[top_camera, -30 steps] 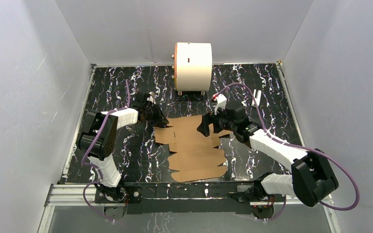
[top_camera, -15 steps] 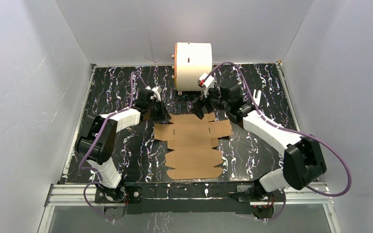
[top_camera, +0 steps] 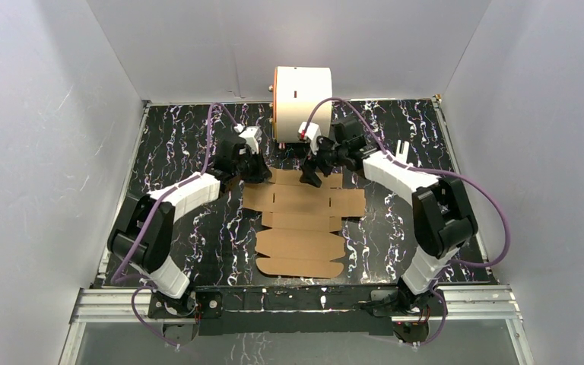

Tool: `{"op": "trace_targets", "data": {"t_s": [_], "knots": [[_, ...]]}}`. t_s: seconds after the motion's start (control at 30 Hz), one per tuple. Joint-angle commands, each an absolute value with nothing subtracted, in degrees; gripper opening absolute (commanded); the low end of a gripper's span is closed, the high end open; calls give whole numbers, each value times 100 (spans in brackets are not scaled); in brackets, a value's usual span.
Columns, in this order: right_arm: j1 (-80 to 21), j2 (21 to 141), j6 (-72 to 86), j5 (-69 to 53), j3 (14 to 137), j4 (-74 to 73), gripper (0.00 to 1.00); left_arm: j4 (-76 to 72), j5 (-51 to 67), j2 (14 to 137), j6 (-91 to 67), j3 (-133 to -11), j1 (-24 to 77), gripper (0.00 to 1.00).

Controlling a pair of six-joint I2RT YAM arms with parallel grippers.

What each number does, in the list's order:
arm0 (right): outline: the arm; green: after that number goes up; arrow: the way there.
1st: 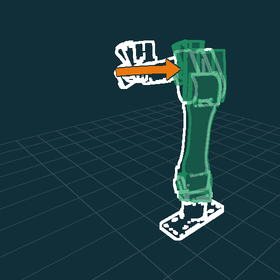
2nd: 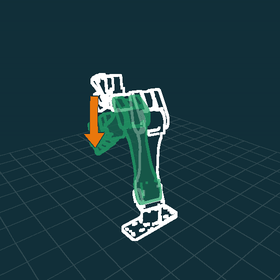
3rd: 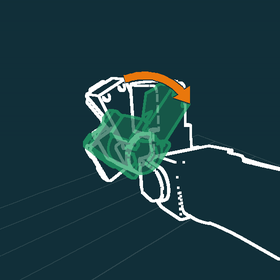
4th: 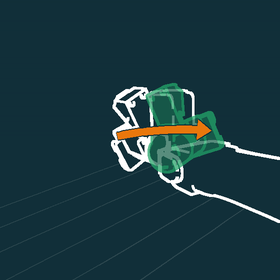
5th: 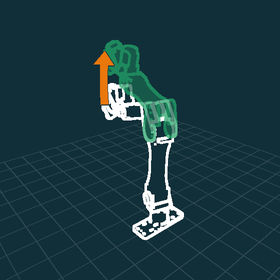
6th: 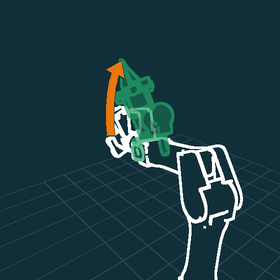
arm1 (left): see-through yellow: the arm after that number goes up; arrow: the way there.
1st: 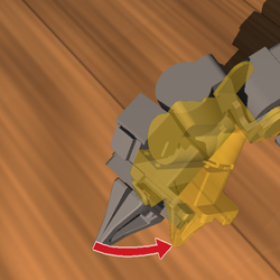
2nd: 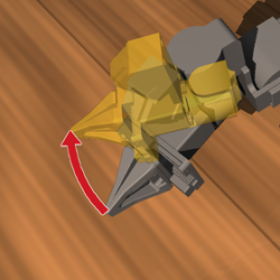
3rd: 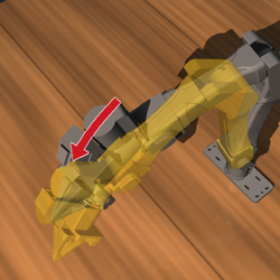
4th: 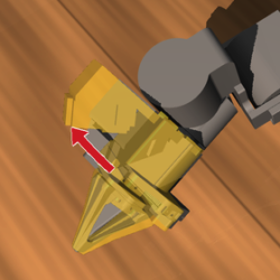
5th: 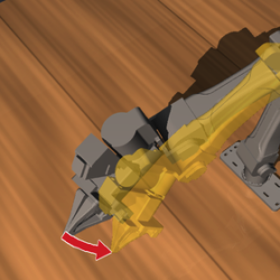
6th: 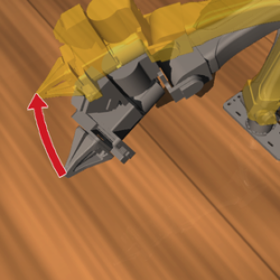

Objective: Fold the paper box

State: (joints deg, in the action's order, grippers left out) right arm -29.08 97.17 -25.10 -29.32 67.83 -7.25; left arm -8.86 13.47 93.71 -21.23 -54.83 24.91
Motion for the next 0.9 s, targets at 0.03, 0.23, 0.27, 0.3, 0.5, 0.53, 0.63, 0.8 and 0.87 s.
{"op": "trace_targets", "data": {"t_s": [0.03,0.23,0.27,0.3,0.5,0.53,0.63,0.8,0.87], "knots": [[-2775,10042,-3124,-3515,7571,-1238,91,-1260,1022,8707,-1680,-5213,2641,0],[-2763,10374,-3240,-3670,7767,-1477,89,-1607,1043,8451,-1645,-4940,2672,0],[-2761,10412,-3261,-3712,7780,-1503,88,-1635,1057,8420,-1627,-4913,2680,0],[-2768,10467,-3286,-3765,7805,-1551,88,-1653,1063,8394,-1612,-4893,2687,0],[-2767,10778,-3445,-4092,8067,-1954,82,-1868,1067,8248,-1585,-4711,2706,0],[-2766,10822,-3472,-4129,8095,-1993,80,-1905,1079,8218,-1577,-4675,2707,0],[-2767,10937,-3548,-4143,8186,-2125,77,-1984,1085,8130,-1541,-4602,2716,0],[-2760,11107,-3771,-4385,8472,-2590,67,-2011,1046,8082,-1523,-4545,2725,0],[-2767,11147,-3842,-4493,8565,-2763,57,-2044,1039,8090,-1538,-4529,2725,0]]}}
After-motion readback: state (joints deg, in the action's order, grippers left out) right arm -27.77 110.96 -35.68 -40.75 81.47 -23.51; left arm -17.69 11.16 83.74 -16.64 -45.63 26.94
